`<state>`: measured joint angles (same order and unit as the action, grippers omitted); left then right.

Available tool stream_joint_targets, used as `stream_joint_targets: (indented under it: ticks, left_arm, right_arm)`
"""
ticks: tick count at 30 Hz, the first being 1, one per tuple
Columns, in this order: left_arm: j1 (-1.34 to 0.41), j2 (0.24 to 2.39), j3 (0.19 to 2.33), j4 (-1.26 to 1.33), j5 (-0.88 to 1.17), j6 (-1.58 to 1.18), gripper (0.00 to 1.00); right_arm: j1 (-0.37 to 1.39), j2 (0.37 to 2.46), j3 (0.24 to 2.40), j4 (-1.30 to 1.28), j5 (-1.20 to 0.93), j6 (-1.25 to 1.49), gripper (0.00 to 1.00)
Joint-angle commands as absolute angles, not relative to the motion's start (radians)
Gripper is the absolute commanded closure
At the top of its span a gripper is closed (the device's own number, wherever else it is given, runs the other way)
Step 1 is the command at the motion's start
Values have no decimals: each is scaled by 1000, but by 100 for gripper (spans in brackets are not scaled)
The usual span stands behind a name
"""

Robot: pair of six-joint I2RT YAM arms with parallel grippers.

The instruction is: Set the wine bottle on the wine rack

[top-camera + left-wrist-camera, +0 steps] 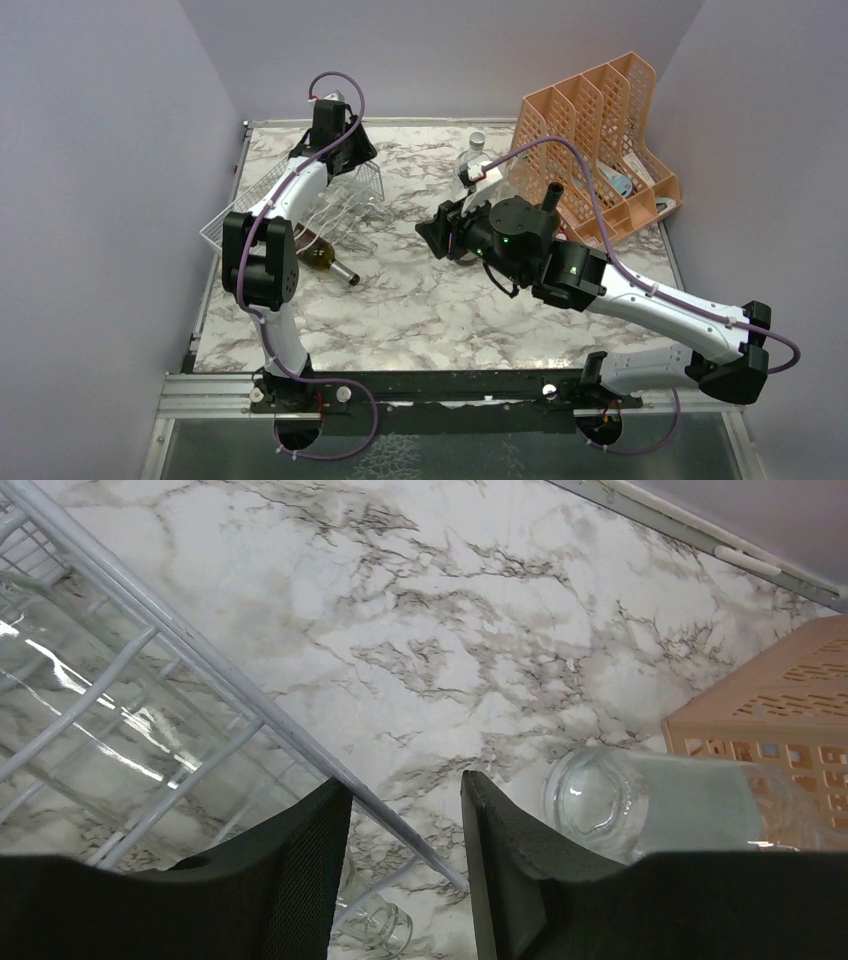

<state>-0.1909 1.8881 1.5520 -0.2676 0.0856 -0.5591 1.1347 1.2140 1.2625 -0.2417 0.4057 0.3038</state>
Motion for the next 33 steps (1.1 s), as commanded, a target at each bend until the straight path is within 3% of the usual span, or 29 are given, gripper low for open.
stream_joint_targets:
  ticks: [1, 11, 17, 26, 33]
  left_arm:
    - [-274, 1925, 1644, -163, 208, -619, 53]
    - [-339, 2008, 1793, -163, 211, -657, 52]
    - [-340, 1978, 1794, -190, 206, -605, 38]
    - [-339, 1790, 1684, -243, 116, -484, 31]
    - [-339, 1552, 1507, -210, 118, -424, 29]
  right_arm:
    - [1137, 1206, 1331, -310, 602, 274, 55]
    - [1135, 1250, 1366, -379, 885, 231, 40]
    - [1097, 1314, 1371, -401, 853, 245, 32]
    - [955, 1403, 1369, -385, 689, 275, 33]
    - [912, 1442, 1349, -306, 614, 212, 43]
